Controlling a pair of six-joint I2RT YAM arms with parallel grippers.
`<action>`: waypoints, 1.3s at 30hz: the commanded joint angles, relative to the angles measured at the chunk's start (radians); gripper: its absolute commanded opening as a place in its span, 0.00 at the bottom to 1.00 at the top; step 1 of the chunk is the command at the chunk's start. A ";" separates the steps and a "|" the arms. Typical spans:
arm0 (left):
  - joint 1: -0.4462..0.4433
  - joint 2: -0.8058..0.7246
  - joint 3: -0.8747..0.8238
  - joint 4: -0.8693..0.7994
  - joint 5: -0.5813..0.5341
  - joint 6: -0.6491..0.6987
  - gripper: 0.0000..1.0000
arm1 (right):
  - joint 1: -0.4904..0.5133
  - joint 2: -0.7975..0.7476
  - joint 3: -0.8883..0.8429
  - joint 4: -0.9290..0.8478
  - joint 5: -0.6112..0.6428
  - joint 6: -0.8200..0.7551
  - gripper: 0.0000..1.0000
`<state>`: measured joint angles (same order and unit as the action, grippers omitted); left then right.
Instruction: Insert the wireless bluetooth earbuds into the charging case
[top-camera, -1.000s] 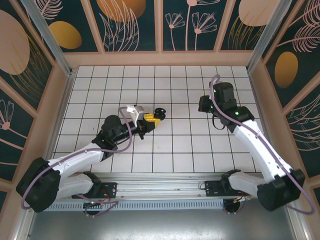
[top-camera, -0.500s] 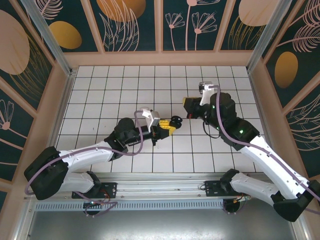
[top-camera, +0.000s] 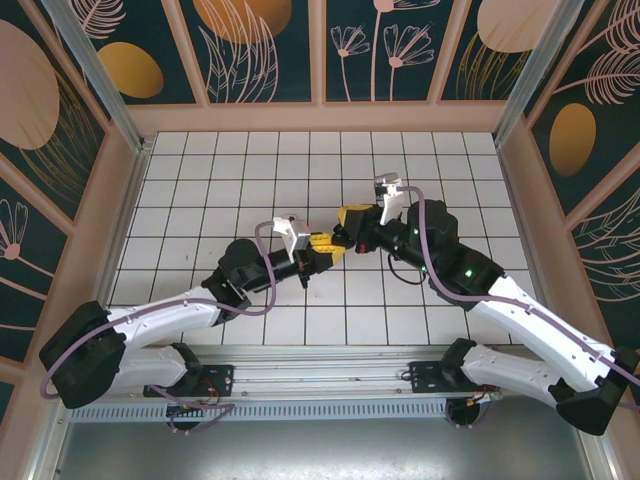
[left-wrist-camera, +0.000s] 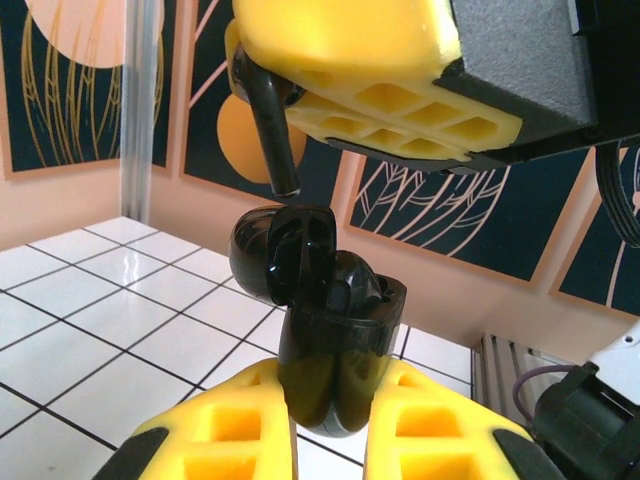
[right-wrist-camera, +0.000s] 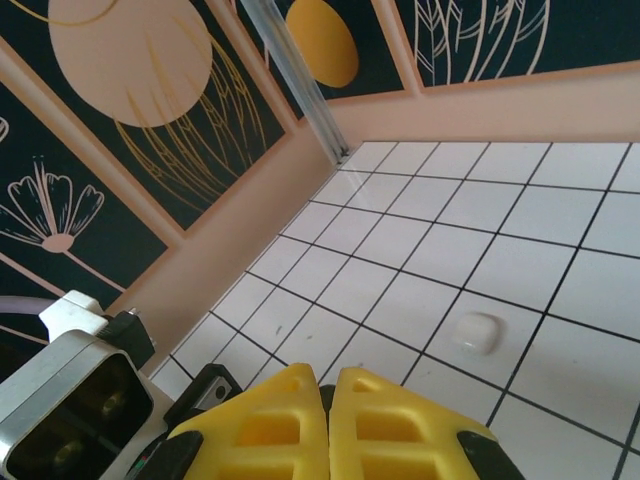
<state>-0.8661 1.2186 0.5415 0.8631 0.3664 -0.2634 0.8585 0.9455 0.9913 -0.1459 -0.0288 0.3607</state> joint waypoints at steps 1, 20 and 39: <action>-0.004 -0.022 -0.016 0.033 -0.034 0.025 0.04 | 0.010 -0.015 -0.015 0.065 -0.016 -0.026 0.00; -0.004 -0.048 -0.050 0.095 -0.131 -0.079 0.03 | 0.010 -0.078 -0.123 0.184 -0.025 0.064 0.00; -0.003 -0.064 -0.054 0.117 -0.144 -0.101 0.03 | 0.011 -0.067 -0.186 0.289 -0.039 0.138 0.00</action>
<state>-0.8661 1.1648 0.4934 0.9176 0.2268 -0.3466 0.8597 0.8852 0.8215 0.0750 -0.0532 0.4717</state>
